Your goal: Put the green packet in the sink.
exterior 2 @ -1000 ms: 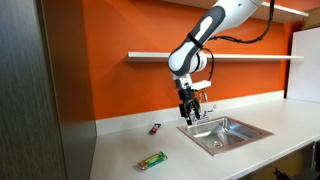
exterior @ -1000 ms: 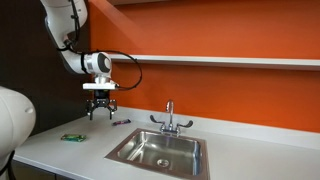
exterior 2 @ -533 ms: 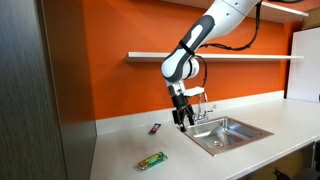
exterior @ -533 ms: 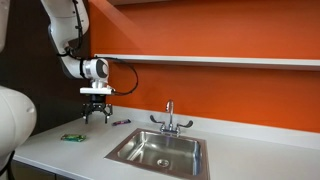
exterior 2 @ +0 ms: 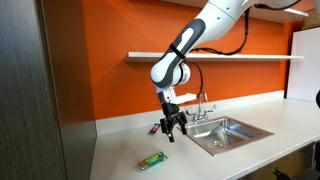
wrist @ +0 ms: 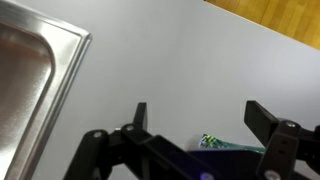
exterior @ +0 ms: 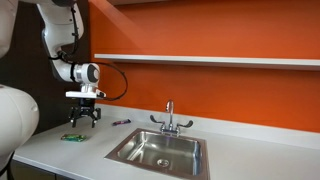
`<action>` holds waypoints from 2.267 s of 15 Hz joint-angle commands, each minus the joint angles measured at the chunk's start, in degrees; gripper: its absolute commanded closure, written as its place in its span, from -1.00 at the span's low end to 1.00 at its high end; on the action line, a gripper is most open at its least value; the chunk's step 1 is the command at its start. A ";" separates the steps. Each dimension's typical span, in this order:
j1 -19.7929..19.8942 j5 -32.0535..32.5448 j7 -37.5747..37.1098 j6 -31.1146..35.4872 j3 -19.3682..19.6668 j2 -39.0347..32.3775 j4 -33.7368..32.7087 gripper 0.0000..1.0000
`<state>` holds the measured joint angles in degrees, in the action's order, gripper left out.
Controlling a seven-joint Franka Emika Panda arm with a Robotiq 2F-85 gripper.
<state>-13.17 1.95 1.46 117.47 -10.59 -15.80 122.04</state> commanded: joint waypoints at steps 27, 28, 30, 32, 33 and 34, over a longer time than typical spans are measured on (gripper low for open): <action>-7.08 -3.07 -20.90 7.45 0.52 -11.66 -9.05 -1.00; -7.28 -3.18 -22.99 8.70 0.85 -11.09 -8.15 -1.00; -7.14 -4.49 -26.37 10.63 0.99 -10.40 -6.68 -1.00; -7.50 -4.88 -29.45 11.74 1.34 -9.81 -5.53 -1.00; -7.76 -5.00 -31.19 12.16 1.49 -9.56 -5.07 -1.00; -7.94 -5.26 -32.68 12.40 1.55 -9.39 -4.78 -1.00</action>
<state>-19.69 -1.97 -26.33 128.27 -10.09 -28.02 114.32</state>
